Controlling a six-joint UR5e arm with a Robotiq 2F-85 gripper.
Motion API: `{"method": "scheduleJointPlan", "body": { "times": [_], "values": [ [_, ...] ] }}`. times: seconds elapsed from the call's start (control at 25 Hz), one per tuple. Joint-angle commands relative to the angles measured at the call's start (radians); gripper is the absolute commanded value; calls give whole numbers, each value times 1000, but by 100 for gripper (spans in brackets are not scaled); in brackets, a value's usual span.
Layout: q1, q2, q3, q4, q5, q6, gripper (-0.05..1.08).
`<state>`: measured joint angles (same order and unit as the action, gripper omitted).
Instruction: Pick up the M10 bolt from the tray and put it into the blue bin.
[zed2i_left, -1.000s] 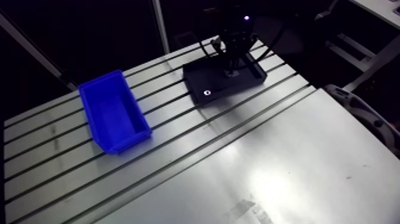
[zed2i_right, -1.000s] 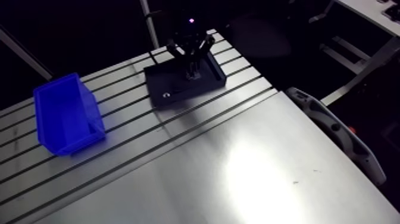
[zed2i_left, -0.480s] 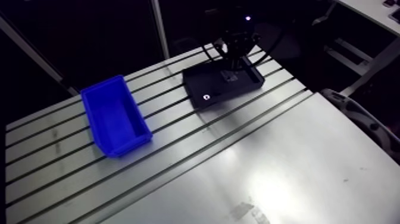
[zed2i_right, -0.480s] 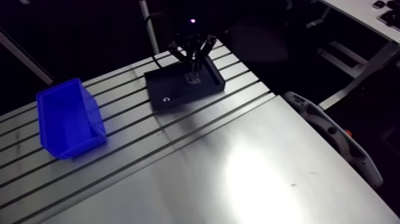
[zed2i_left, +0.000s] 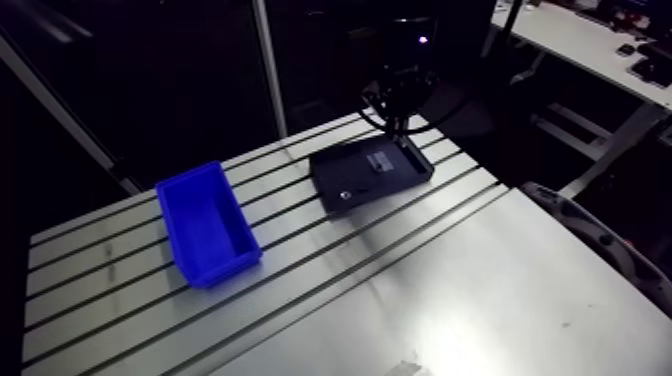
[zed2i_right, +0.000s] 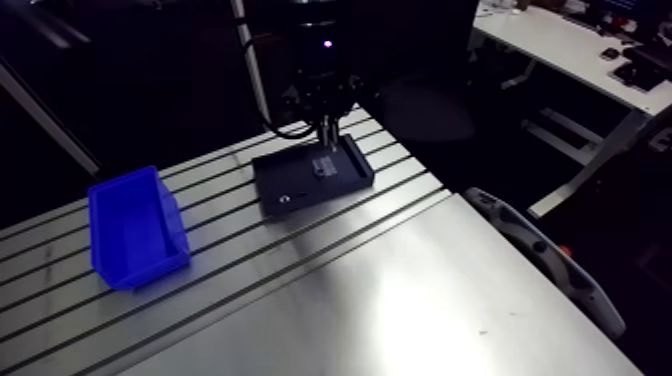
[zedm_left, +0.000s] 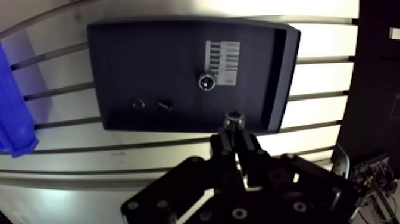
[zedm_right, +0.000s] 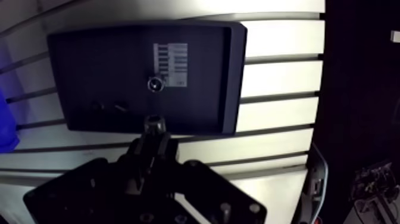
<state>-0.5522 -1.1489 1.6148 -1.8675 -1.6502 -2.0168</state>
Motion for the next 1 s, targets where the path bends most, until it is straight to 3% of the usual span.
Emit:
{"method": "scheduleJointPlan", "body": {
  "times": [0.04,0.24,0.52,1.0],
  "values": [
    [57,-105,-17,103,-1,-132,105],
    [129,-157,-26,143,-1,-300,105],
    [218,-166,-48,152,7,-592,105],
    [313,-203,-33,149,14,-925,104]
  ]
}}
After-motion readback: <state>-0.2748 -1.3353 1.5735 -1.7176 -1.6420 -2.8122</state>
